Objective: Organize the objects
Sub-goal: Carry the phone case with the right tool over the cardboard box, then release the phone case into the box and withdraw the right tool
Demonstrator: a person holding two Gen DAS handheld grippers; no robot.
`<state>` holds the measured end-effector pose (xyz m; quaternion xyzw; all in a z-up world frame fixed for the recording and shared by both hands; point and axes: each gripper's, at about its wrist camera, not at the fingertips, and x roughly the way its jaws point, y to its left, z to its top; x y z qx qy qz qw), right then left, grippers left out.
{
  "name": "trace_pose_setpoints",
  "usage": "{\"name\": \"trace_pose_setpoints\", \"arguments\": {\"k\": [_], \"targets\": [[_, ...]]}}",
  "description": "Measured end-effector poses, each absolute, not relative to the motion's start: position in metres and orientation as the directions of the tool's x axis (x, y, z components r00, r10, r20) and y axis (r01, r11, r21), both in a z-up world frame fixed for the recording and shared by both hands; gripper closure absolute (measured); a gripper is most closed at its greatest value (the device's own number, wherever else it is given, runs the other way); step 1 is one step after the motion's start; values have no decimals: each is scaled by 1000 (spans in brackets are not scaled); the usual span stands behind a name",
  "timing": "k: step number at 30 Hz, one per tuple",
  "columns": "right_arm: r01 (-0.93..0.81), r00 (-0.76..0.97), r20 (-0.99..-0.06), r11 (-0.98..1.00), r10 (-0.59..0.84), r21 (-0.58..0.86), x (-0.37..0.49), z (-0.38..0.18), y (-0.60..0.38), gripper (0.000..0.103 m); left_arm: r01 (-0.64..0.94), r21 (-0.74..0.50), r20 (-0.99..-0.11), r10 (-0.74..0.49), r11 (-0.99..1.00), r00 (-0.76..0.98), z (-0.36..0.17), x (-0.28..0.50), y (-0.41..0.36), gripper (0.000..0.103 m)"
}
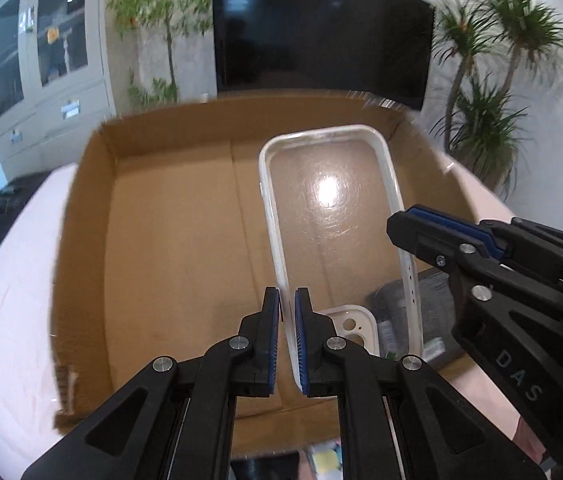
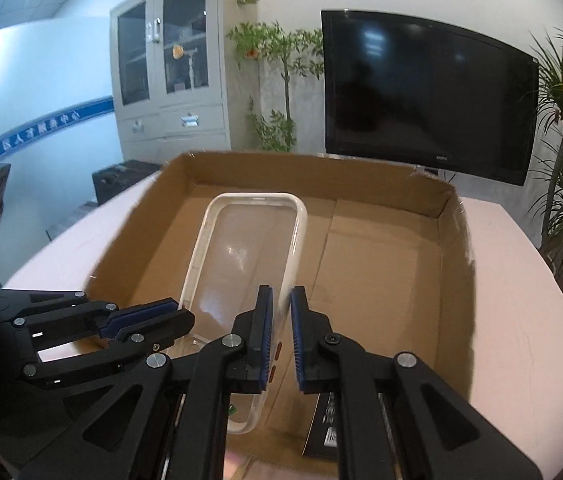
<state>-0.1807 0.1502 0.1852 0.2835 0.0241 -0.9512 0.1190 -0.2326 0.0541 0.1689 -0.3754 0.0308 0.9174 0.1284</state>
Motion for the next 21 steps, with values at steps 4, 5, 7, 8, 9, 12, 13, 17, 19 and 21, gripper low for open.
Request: {"name": "trace_pose_setpoints", "arguments": {"k": [4,5,7,8,9,12,13,17,19,21], "targets": [[257,-769,-602,-966,-217,20,-206,156,145,96,-227,-45,-753,182,-973,-632,134,-259,53,96],[258,-759,-615,-966,-215,19,-210,150,145,96,-218,-49,-769,176,-975,-615,127,-265,51,96],[264,-737,-643,-964,-209,11,-216,138,141,96,-207,-62,-793,174,-976,-583,118,-272,47,96],[274,-713,-665,-961,-221,26,-220,133,140,96,-207,-66,-789,178,-976,-588,119,-272,46,96],[282,-696,-677,-958,-241,52,-221,129,140,96,-201,-51,-782,164,-978,-602,122,-270,45,96],[264,-705,-671,-963,-232,56,-211,134,146,92,-205,-24,-750,153,-979,-644,139,-255,45,91],[258,-712,-665,-965,-226,52,-206,139,150,89,-212,-27,-745,161,-977,-647,146,-249,46,82],[257,-747,-619,-964,-243,69,-171,169,179,37,-255,-47,-687,217,-966,-694,173,-206,41,45],[252,-765,-589,-963,-258,95,-145,182,197,29,-304,-69,-649,274,-950,-710,183,-171,41,30],[286,-742,-590,-946,-319,151,-117,188,213,27,-354,-108,-623,341,-929,-704,187,-143,36,23]]}}
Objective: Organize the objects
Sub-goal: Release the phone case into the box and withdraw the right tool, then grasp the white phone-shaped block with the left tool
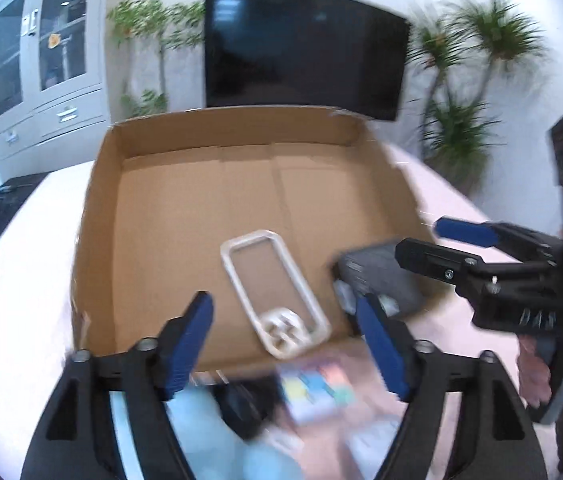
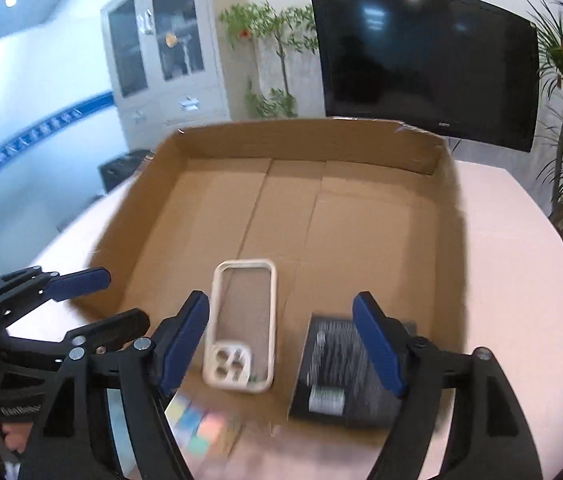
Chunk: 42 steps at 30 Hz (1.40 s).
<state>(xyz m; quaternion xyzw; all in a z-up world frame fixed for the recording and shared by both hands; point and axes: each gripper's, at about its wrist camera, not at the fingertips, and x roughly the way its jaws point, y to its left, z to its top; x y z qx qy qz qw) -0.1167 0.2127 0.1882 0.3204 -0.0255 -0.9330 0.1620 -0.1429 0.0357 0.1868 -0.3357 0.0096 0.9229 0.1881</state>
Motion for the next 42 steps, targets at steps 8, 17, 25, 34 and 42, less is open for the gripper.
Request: {"name": "trace_pose_setpoints", "arguments": {"k": [8,17,25,34,42], "targets": [[339,-648,-655,-917,-388,208,-13,144,252,25,-477,-252,-625,518,-842,-584,149,-32,30,19],[293,-559,-730,-917,-393,270,37,71,225,25,-432,-294,-669,506,-853,-544,110,17,37,19],[247,-571,-787,-963,-232,104,15,38,163,30,-367,-307,-680,472,-878,-561,102,24,15,19],[696,-344,-841,-715,-418,71,71,38,178,34,-489,-388,-688,598,-781,-411,89,26,21,19],[510,-444,-830,-857,-338,76,95,42,227,25,-569,-384,-736,613,-727,-288,62,24,56,19]]}}
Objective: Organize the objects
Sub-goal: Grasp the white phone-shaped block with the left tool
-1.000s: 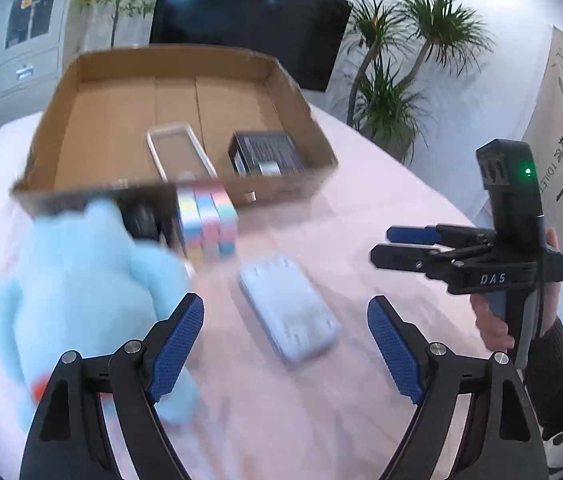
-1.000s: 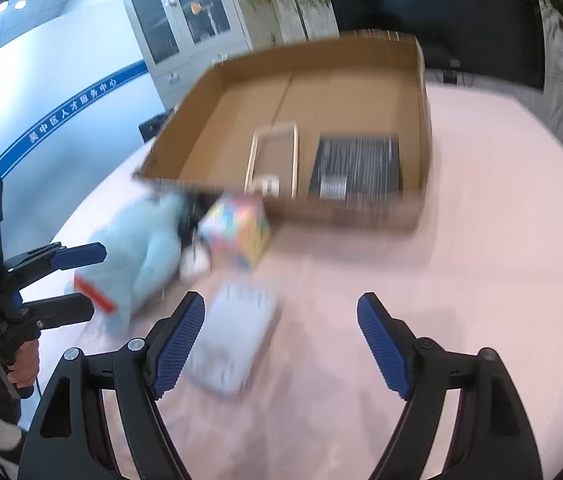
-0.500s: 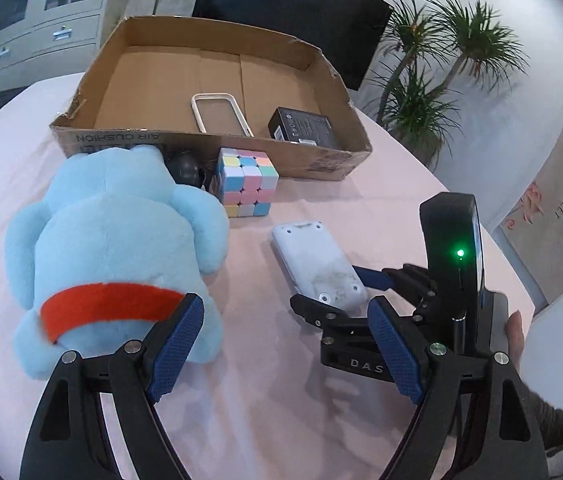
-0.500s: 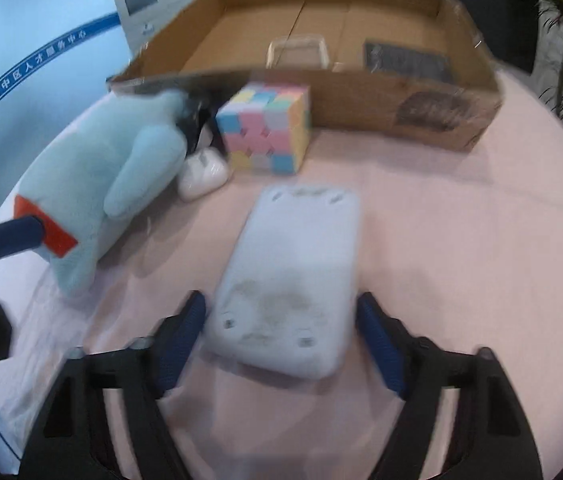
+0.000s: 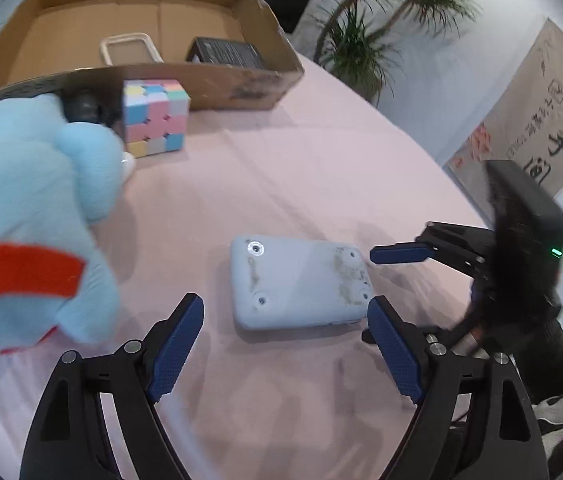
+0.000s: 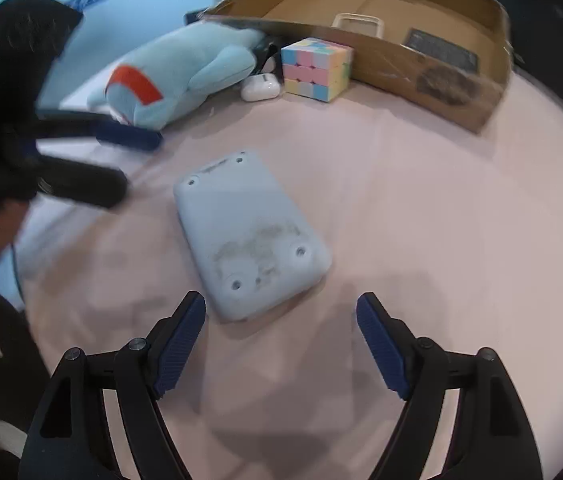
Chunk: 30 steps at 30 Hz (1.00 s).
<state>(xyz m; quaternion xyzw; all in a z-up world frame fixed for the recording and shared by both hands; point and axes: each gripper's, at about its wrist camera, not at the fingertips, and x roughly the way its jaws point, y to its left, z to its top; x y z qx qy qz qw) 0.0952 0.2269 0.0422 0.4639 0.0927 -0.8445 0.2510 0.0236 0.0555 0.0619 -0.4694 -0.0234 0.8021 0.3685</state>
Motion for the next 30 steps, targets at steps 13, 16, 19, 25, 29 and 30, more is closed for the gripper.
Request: {"name": "trace_pose_setpoints", "arguments": {"k": [13,16,19,25,29,30], "targets": [[462,-522,-791,-885,-318,51,87,40,203,26,-609,-352,-800,566,-711,-198,44,10,88,19],[473,-529,-788,-881,-314,34,83,40,202,31,-617,-319,-821,535,-720,-199,44,11,93,20],[487,-527,-786,-873,-323,32,84,40,204,32,-618,-302,-835,514,-726,-196,45,12,94,22],[504,-519,-790,-863,-327,26,82,39,203,32,-594,-320,-830,521,-738,-199,47,11,86,30],[513,-508,-800,-858,-320,18,80,39,201,33,-587,-314,-829,517,-746,-213,51,12,81,38],[512,-506,-800,-859,-321,20,81,39,200,33,-589,-311,-830,515,-746,-214,52,13,80,39]]}}
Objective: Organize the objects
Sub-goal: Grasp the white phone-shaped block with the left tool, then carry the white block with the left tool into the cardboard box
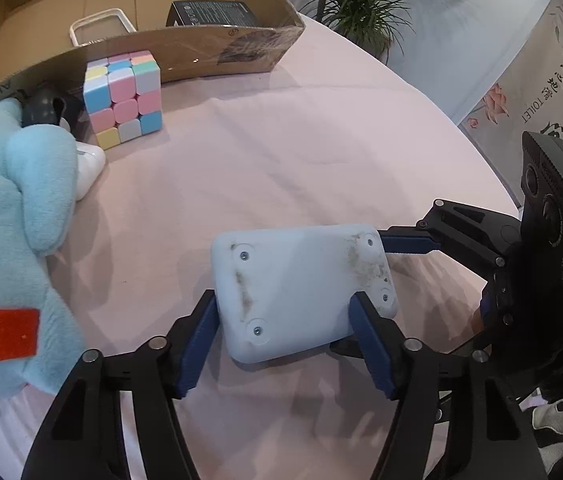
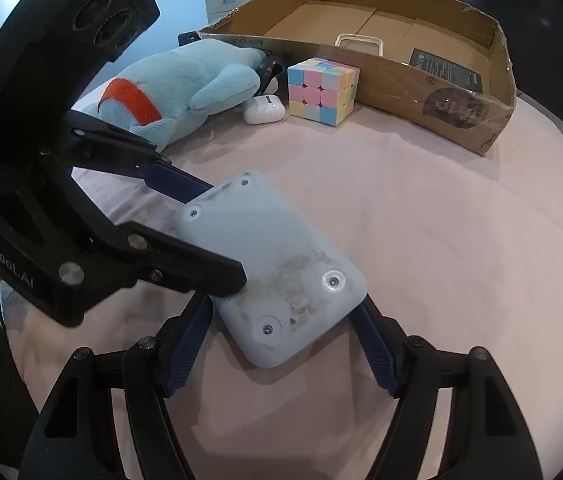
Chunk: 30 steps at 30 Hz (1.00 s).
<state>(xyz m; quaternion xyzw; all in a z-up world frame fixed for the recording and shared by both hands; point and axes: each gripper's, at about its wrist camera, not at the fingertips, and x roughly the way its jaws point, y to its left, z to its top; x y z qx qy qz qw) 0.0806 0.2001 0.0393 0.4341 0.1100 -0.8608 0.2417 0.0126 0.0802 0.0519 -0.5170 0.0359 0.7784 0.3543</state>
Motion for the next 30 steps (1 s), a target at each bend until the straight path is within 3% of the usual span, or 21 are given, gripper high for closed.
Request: {"name": "trace_pose_setpoints", "arguments": {"k": [30], "targets": [[600,-508,-774,-800,-378,-3,47,103,171,33,-539,-212,-782,473,-815,-407,128,-8,53,40]]}}
